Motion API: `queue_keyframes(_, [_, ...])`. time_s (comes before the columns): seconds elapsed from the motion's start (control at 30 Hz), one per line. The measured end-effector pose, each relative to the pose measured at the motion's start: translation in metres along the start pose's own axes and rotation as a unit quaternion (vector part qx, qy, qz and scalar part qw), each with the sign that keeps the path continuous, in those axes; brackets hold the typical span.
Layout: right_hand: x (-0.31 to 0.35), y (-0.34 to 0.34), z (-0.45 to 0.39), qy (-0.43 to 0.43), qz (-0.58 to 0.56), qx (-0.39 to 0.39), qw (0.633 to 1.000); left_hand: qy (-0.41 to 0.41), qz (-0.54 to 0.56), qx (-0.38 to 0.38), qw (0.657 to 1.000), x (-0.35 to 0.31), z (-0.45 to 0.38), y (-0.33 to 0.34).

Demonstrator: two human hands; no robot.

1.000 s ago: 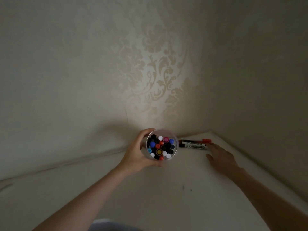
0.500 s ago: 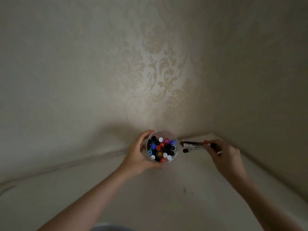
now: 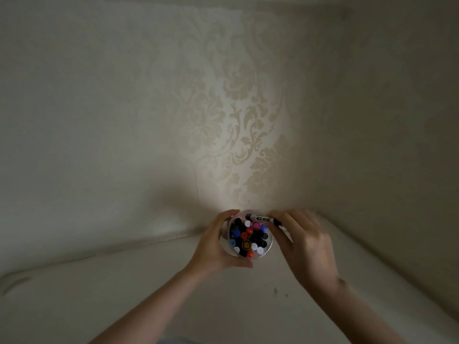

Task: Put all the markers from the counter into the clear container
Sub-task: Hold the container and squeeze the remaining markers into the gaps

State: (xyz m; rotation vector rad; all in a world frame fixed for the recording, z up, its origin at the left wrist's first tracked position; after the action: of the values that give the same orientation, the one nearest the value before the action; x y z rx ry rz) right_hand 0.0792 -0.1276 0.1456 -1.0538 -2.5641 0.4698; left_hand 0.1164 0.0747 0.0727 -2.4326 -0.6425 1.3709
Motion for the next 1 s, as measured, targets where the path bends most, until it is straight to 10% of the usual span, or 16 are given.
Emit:
queue_keyframes(0.47, [-0.003,0.05,-0.003,0.028,0.072,0.054,0.996,-0.018,0.024,-0.004,1.0,0.005,-0.004,-0.008])
queue_keyframes(0.83, [-0.003,0.044,-0.003,-0.039,-0.081,0.028,0.996,-0.012,0.013,0.012,1.0,0.008,-0.008,-0.002])
queue_keyframes(1.0, [-0.003,0.061,-0.003,-0.032,0.044,0.073,0.996,-0.017,0.022,0.014,1.0,0.003,-0.009,0.001])
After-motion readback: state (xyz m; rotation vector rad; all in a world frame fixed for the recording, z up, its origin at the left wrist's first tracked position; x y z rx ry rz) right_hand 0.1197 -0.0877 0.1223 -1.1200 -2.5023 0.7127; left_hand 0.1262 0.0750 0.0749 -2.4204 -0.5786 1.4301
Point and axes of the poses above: each hand's wrist, its own z-axis away from the middle knuckle, its own y-axis out of the palm, x = y × z, the point moved 5 cm from there along -z, towards the middle knuckle, and after that the axes turned 2 degrees about y, right-handed, at the moved point
